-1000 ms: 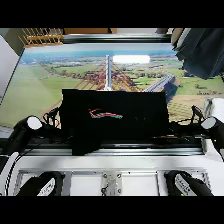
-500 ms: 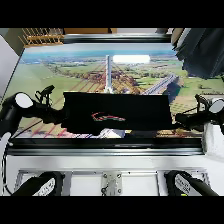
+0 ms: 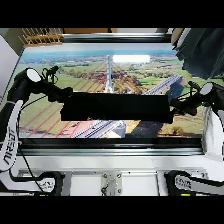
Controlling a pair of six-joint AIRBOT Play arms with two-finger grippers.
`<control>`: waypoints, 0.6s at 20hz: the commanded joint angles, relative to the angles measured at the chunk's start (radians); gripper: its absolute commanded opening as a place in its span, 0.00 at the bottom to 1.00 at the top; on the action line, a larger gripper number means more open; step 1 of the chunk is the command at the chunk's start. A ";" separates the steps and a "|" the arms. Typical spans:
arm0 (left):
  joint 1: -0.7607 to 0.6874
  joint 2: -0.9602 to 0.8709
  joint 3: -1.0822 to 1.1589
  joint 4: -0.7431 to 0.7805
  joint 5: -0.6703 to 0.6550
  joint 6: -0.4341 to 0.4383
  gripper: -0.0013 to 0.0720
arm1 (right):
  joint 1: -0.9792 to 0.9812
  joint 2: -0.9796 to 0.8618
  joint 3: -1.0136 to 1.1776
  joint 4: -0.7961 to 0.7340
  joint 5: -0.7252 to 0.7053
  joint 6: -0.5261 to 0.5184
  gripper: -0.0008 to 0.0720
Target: Fold the clothes and pants, and hang the long-sleeved shirts on hangers.
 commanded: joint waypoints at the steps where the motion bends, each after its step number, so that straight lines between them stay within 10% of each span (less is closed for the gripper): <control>1: -0.001 -0.136 0.142 -0.006 0.001 0.001 0.03 | 0.004 -0.061 0.045 0.106 -0.142 0.010 0.03; 4: -0.010 -0.203 0.218 -0.014 0.006 0.002 0.06 | 0.004 -0.068 0.045 0.219 -0.313 -0.002 0.05; 5: -0.010 -0.218 0.236 -0.023 0.016 0.002 0.49 | 0.004 -0.068 0.045 0.235 -0.358 -0.005 0.12; 6: -0.010 -0.230 0.253 -0.034 0.024 -0.002 0.85 | 0.004 -0.068 0.045 0.247 -0.383 -0.006 0.41; 8: -0.008 -0.248 0.296 -0.031 0.033 -0.037 0.85 | -0.001 -0.068 0.048 0.248 -0.401 -0.011 0.91; 12: 0.014 -0.246 0.379 -0.031 -0.048 -0.062 0.85 | -0.096 -0.063 0.047 0.251 -0.276 -0.139 0.92</control>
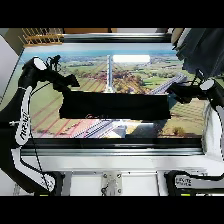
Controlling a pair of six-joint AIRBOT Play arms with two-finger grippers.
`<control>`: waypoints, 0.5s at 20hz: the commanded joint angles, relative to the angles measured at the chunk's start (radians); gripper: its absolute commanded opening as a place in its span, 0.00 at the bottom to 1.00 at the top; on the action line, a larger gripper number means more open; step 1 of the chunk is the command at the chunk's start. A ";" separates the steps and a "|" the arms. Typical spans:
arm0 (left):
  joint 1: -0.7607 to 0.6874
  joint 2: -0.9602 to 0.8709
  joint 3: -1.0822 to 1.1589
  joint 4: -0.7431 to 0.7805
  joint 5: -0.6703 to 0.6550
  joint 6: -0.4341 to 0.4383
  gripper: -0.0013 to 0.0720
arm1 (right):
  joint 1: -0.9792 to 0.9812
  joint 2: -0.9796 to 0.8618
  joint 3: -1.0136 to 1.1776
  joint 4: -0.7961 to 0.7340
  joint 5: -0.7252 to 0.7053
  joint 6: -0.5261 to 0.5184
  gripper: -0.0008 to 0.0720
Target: Fold the clothes and pants, and hang the long-sleeved shirts on hangers.
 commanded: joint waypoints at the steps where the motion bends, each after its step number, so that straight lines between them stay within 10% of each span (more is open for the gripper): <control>1: 0.005 -0.001 0.050 -0.004 -0.081 -0.022 0.80 | -0.094 -0.008 0.001 0.016 0.115 -0.136 0.91; 3: -0.019 0.023 0.001 -0.004 -0.082 -0.022 0.06 | -0.174 -0.048 0.001 0.017 0.223 -0.215 0.91; 10: -0.195 0.060 -0.177 -0.006 0.027 -0.022 0.03 | -0.212 -0.232 0.001 0.169 0.307 -0.389 0.91</control>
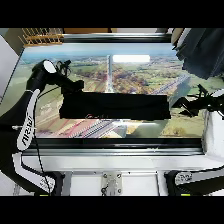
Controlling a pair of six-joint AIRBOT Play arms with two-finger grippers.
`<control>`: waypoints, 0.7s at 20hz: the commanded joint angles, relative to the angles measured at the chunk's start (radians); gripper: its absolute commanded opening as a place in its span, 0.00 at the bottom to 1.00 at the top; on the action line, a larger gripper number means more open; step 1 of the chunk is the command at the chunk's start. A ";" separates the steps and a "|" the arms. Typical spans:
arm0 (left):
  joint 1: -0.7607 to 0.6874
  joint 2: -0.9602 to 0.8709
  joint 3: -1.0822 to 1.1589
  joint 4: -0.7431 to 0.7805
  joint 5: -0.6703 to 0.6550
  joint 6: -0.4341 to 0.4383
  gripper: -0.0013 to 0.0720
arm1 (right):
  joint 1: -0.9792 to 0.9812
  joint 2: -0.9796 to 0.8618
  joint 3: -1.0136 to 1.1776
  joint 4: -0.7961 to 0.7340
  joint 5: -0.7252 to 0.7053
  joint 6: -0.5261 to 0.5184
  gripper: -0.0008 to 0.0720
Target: Fold the clothes and pants, and hang the long-sleeved shirts on hangers.
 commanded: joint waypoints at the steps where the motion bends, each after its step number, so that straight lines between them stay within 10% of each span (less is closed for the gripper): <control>1: -0.094 0.008 -0.061 0.001 0.063 -0.001 0.03 | 0.011 -0.084 0.001 0.160 0.041 -0.113 0.90; 7: -0.220 0.008 -0.068 0.001 0.234 -0.006 0.03 | 0.115 -0.150 0.001 0.270 0.023 -0.127 0.87; 10: -0.254 0.008 -0.068 0.001 0.312 -0.047 0.03 | 0.127 -0.140 0.002 0.266 0.019 -0.153 0.16; 14: -0.277 0.006 -0.068 0.000 0.359 -0.053 0.03 | 0.099 -0.060 0.048 0.044 0.052 -0.069 0.03</control>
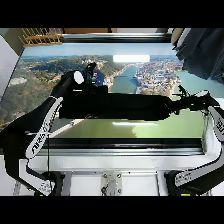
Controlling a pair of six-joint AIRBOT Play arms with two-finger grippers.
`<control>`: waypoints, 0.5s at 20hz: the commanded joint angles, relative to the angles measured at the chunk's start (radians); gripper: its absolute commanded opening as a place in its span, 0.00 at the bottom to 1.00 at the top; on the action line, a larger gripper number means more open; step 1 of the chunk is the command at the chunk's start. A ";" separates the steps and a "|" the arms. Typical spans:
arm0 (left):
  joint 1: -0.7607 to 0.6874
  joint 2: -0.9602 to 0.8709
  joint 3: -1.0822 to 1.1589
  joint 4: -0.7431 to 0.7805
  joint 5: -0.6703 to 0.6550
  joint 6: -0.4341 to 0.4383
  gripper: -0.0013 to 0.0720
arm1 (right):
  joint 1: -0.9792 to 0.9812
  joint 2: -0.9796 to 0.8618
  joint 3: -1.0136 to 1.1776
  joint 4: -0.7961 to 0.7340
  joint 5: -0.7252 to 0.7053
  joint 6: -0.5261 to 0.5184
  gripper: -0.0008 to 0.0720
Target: Fold the clothes and pants, and hang the long-sleeved shirts on hangers.
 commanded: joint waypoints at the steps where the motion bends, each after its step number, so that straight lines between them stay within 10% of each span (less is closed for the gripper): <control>1: -0.029 -0.012 0.009 0.000 0.052 -0.011 0.03 | -0.016 0.066 0.068 -0.211 0.064 0.100 0.03; 10: -0.169 -0.355 0.372 -0.183 -0.043 0.055 0.03 | 0.069 0.115 0.531 -0.405 0.445 0.266 0.03</control>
